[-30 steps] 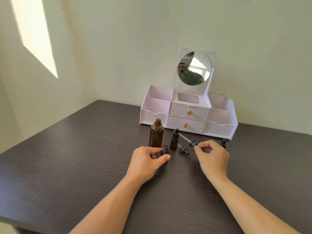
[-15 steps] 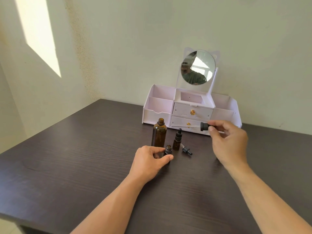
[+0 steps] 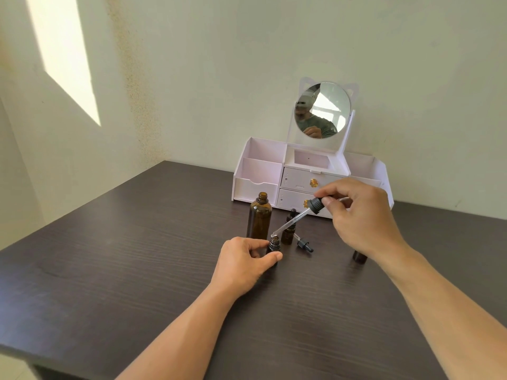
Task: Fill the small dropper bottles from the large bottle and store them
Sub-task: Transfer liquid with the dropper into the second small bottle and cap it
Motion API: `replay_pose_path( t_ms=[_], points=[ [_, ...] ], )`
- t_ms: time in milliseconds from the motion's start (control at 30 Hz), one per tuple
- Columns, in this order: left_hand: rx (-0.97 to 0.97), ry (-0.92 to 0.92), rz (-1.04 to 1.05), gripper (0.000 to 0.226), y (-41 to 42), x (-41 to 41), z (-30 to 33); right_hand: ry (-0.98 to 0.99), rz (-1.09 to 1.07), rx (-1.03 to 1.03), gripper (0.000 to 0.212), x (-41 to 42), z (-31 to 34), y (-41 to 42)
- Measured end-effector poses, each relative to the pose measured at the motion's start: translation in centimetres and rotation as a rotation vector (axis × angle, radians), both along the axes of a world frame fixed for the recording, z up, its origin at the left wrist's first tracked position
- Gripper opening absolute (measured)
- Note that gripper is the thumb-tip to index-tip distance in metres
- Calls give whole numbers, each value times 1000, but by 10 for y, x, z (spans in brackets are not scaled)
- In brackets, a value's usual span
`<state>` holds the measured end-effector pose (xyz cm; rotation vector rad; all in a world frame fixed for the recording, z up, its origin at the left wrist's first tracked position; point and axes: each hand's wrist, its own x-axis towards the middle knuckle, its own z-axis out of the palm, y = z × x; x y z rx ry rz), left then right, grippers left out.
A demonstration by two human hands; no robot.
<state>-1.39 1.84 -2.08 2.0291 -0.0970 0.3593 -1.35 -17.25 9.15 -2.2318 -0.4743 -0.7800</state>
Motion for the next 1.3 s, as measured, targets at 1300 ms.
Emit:
replay_pose_path(
  t_ms=[1300],
  points=[
    [12,-5,9,54,0,0,-1,71,119,-446,30,57,44,78]
  ],
)
